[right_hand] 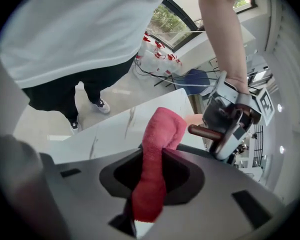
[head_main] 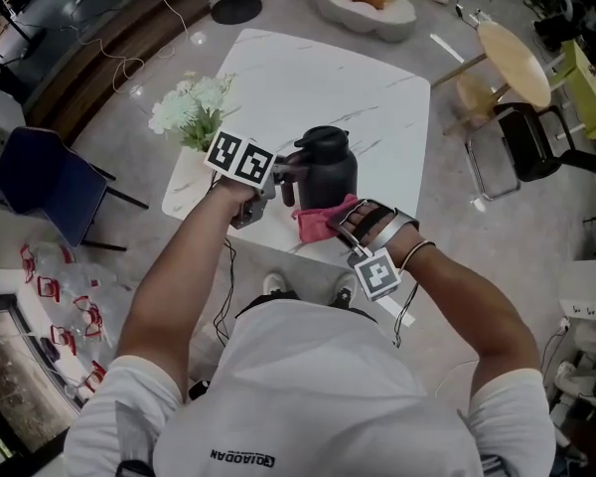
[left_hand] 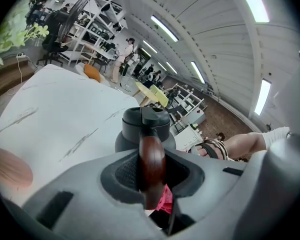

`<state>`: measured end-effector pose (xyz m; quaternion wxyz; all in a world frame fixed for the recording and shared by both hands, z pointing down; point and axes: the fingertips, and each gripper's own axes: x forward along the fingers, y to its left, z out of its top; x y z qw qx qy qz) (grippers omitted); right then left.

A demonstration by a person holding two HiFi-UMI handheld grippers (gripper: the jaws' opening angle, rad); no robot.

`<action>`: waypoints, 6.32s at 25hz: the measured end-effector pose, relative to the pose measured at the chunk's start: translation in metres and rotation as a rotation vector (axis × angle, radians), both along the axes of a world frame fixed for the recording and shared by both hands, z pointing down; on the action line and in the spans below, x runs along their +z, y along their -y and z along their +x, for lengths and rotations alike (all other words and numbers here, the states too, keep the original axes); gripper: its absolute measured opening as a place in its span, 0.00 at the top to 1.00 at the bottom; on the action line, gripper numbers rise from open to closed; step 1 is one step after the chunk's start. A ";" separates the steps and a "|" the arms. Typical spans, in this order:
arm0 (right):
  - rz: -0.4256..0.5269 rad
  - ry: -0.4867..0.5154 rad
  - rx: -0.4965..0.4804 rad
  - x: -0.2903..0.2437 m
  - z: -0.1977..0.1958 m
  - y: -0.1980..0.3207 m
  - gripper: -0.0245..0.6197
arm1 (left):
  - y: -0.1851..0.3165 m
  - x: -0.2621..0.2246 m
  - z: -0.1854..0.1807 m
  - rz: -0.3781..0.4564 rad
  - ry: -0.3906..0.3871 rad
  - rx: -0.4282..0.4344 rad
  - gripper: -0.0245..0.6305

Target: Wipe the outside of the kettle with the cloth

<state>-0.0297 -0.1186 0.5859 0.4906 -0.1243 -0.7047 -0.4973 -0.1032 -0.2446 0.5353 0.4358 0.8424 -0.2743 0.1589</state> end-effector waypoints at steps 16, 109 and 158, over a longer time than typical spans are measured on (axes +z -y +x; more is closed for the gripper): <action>-0.007 -0.098 0.010 0.053 0.031 -0.019 0.81 | -0.002 0.002 -0.002 0.006 -0.009 -0.001 0.81; -1.542 1.095 1.184 -0.104 0.096 0.095 0.81 | -0.109 0.030 -0.003 0.702 0.511 0.629 0.81; -1.366 0.434 1.432 0.089 0.064 0.111 0.81 | -0.124 0.019 0.019 1.029 0.692 0.937 0.81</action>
